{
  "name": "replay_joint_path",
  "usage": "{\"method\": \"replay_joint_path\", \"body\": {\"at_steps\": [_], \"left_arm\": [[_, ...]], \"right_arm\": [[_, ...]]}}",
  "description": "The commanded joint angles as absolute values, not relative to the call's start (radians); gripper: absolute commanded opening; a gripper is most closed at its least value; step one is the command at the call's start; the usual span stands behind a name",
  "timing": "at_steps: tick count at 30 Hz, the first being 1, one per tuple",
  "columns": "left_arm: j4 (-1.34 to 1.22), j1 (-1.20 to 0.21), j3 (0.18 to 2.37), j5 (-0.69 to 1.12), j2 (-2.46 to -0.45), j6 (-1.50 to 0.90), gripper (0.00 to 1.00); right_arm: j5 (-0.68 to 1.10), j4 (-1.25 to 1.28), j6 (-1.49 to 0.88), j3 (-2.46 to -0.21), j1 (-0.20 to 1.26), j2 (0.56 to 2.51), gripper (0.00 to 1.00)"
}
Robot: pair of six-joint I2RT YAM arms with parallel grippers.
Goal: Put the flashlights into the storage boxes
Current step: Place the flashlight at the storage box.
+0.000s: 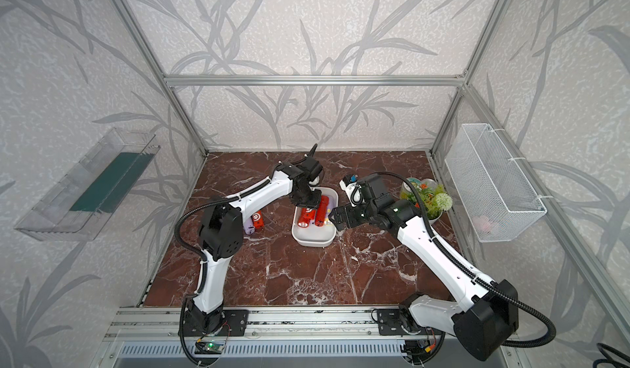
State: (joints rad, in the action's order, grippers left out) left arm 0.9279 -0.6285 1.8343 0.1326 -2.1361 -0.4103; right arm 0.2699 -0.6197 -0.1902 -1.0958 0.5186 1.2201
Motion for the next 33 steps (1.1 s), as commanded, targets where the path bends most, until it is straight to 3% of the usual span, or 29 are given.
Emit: {"method": "replay_joint_path", "body": {"at_steps": [1, 10, 15, 24, 30, 33], "left_arm": [[0.927, -0.633, 1.812, 0.125, -2.101, -0.417, 0.13], [0.928, -0.632, 1.812, 0.119, -2.114, -0.414, 0.15], [0.947, -0.633, 1.815, 0.1, -2.087, -0.414, 0.34], [0.97, -0.632, 1.837, 0.067, -2.009, -0.405, 0.57], [1.034, -0.631, 1.882, 0.047, -1.992, -0.385, 0.57], [1.062, -0.624, 1.849, -0.065, -1.921, -0.392, 0.59]], "right_arm": [[0.279, -0.631, -0.19, -1.089, 0.515, 1.207, 0.99], [0.271, -0.638, -0.19, -1.09, 0.515, 1.198, 0.99], [0.278, -0.631, -0.19, -1.095, 0.514, 1.207, 0.99], [0.291, -0.62, -0.196, -1.101, 0.515, 1.216, 0.99], [0.293, -0.624, -0.196, -1.106, 0.515, 1.213, 0.99], [0.299, -0.626, -0.196, -1.111, 0.515, 1.215, 0.99]]}}
